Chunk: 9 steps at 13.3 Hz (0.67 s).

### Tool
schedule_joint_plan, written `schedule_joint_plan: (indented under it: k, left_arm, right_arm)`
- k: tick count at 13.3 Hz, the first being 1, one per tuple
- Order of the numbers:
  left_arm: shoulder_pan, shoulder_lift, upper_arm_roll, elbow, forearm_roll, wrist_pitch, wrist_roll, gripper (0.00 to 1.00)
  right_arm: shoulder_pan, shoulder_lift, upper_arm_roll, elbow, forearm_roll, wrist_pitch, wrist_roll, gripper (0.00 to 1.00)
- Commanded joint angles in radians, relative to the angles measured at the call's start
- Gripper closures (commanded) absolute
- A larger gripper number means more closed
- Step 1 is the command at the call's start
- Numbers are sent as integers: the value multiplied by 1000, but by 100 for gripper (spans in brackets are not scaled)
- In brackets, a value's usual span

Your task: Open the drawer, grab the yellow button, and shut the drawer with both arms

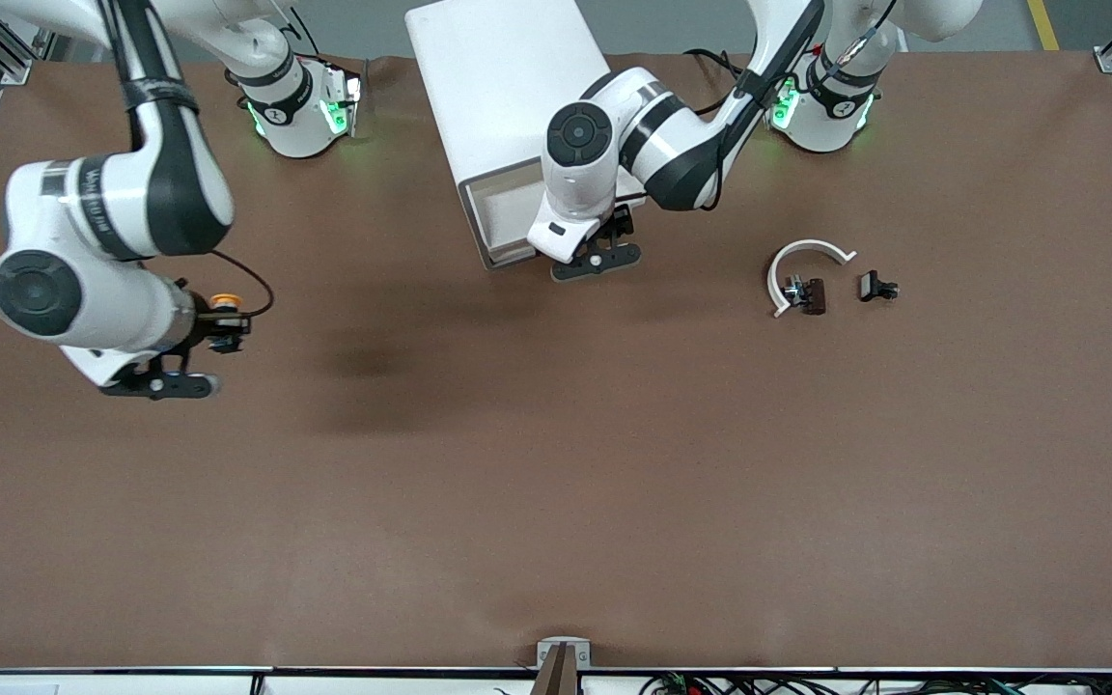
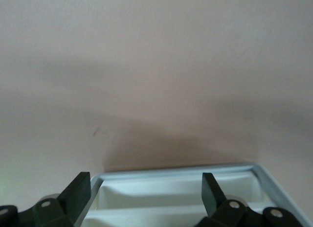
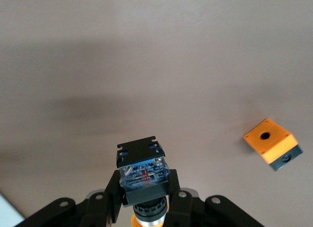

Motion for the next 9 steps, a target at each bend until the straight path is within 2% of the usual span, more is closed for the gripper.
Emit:
schedule_joint_plan:
  k: [1,5,7,9]
  left_arm:
    - [3,-34,-38,-28,-34,-37,-35,0]
    - [3,-34,-84,-28,-46,-63,-80,0]
    - [3,-32,-95,-28,-46,-68,-100,0]
    - [3,-28,-107,-26,-48,-70,-120,0]
  right_arm:
    - [-127,-34,18,-114,-21,142,-93,92]
    - [-212,-13,18,-233,-87,353,-141,90]
    - [-231,39,18,-263,-93,422,-141,90]
    - [-238,114,18,-258,-137,469,-141,90]
